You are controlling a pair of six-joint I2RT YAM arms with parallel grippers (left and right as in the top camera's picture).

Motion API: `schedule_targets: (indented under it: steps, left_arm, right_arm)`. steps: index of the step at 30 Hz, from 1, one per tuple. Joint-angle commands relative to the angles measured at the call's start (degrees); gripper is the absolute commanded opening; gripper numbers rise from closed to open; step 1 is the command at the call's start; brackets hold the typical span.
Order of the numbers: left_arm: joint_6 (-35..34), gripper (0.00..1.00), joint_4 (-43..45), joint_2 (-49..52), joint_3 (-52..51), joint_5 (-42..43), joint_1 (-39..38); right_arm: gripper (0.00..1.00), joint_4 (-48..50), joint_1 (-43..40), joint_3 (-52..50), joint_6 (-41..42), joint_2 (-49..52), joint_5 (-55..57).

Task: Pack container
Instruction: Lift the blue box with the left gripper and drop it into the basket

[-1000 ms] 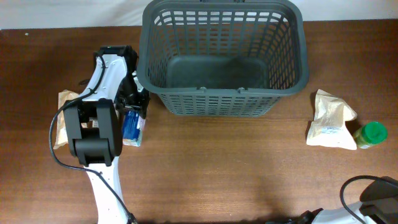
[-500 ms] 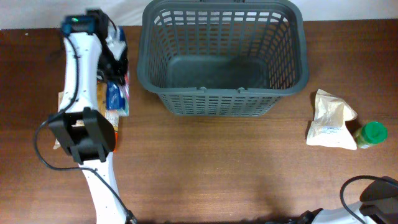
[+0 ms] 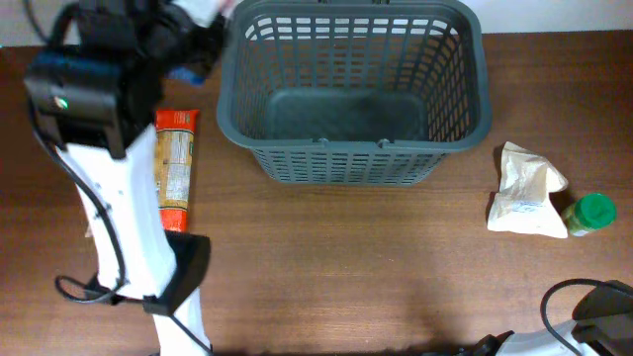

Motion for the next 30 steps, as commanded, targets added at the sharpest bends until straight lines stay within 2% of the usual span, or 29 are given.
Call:
schedule_targets:
  steps: [1,5,7,11,13,16,22,24,26,27,30]
  left_arm:
    - [22.1,0.02,1.6,0.1,-1.5,0.4,-10.6]
    - [31.7,0.02,2.9,4.0,-7.7,0.3,-15.7]
    - [31.8,0.02,5.0,7.0,-12.3,-1.2,-16.5]
    - [31.9,0.02,9.8,12.7,-20.9,-9.8,-16.6]
    - [34.6,0.02,12.2,15.7,-23.9,-13.0,-16.6]
    - [40.1,0.02,12.7,20.1,-26.8,-13.2,-16.6]
    - [40.3,0.04,16.0,23.5,-27.3,-13.2,-16.6]
    - [40.3,0.13,17.7,23.5,-27.3,-13.3,-16.5]
    - [40.1,0.32,18.3,23.5,-27.3,-14.4,-16.5]
    - [39.7,0.99,18.0,23.4,-27.3,-14.9,-16.5]
    - [29.9,0.99,18.0,20.5,-27.3,-15.3,-16.8]
  right_arm:
    - [0.99,0.0,-0.3,0.2,-0.2,0.3,0.4]
    - [0.99,0.0,-0.3,0.2,-0.2,0.3,0.4]
    - [0.99,0.0,-0.3,0.2,-0.2,0.3,0.4]
    - [0.99,0.0,-0.3,0.2,-0.2,0.3,0.4]
    - [0.99,0.0,-0.3,0.2,-0.2,0.3,0.4]
    - [0.99,0.0,-0.3,0.2,-0.2,0.3,0.4]
    - [0.99,0.0,-0.3,0.2,-0.2,0.3,0.4]
    - [0.99,0.0,-0.3,0.2,-0.2,0.3,0.4]
    - [0.99,0.0,-0.3,0.2,-0.2,0.3,0.4]
    - [0.99,0.0,-0.3,0.2,-0.2,0.3,0.4]
    - [0.99,0.0,-0.3,0.2,-0.2,0.3,0.4]
